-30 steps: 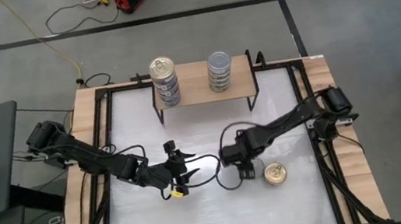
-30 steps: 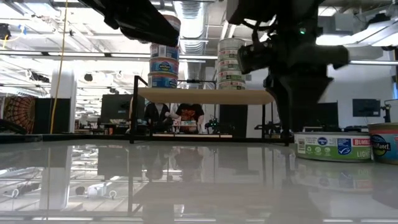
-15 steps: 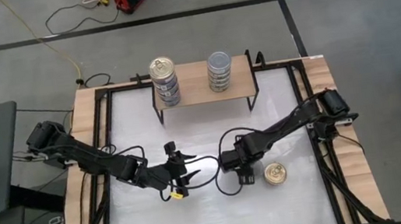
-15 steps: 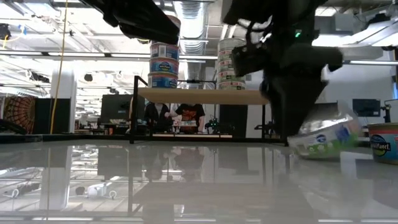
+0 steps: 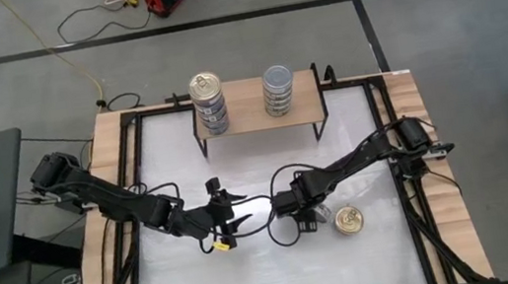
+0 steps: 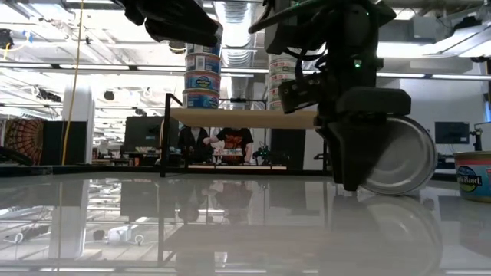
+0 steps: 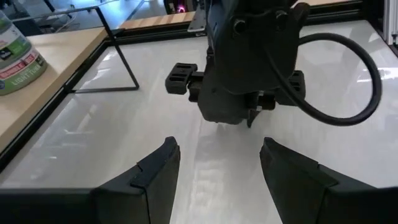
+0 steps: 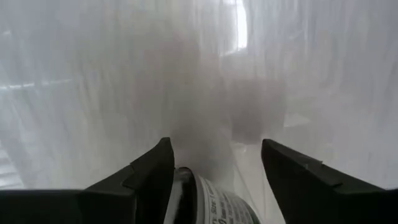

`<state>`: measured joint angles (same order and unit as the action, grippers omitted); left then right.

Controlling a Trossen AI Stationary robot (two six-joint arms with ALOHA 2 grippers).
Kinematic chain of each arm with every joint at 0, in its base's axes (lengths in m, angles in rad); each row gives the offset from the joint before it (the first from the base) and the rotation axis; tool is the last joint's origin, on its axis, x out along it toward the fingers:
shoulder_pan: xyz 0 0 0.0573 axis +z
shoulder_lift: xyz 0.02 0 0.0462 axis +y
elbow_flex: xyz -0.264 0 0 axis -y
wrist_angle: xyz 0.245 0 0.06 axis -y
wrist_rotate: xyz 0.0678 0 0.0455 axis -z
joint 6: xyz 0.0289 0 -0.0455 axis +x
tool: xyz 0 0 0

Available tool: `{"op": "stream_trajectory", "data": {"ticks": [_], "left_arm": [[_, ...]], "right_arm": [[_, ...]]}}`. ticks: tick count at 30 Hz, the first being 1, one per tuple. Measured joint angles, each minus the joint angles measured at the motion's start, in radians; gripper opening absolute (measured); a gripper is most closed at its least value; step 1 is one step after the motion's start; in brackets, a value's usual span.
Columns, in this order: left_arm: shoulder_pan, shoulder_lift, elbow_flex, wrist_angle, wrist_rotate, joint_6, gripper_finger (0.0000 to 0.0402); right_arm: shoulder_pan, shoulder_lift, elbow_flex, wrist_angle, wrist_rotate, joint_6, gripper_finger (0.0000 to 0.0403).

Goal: Stack canned seafood by type on shelf
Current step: Stack the green tuna can on top of the other green tuna cans on the shelf

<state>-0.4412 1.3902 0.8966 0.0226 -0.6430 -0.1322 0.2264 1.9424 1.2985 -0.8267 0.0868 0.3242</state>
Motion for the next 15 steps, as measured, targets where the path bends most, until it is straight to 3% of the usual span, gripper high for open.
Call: {"op": "stream_trajectory", "data": {"ticks": [8,15], "left_arm": [[-0.001,0.0,0.0,-0.011,0.017,-0.012,0.0215],[-0.002,0.0,0.0,-0.014,0.047,-0.014,0.0215]], "right_arm": [[-0.01,-0.01,0.088,-0.074,0.052,0.016,0.0269],[-0.021,-0.086,0.164,-0.266,0.073,0.1,0.027]]}}
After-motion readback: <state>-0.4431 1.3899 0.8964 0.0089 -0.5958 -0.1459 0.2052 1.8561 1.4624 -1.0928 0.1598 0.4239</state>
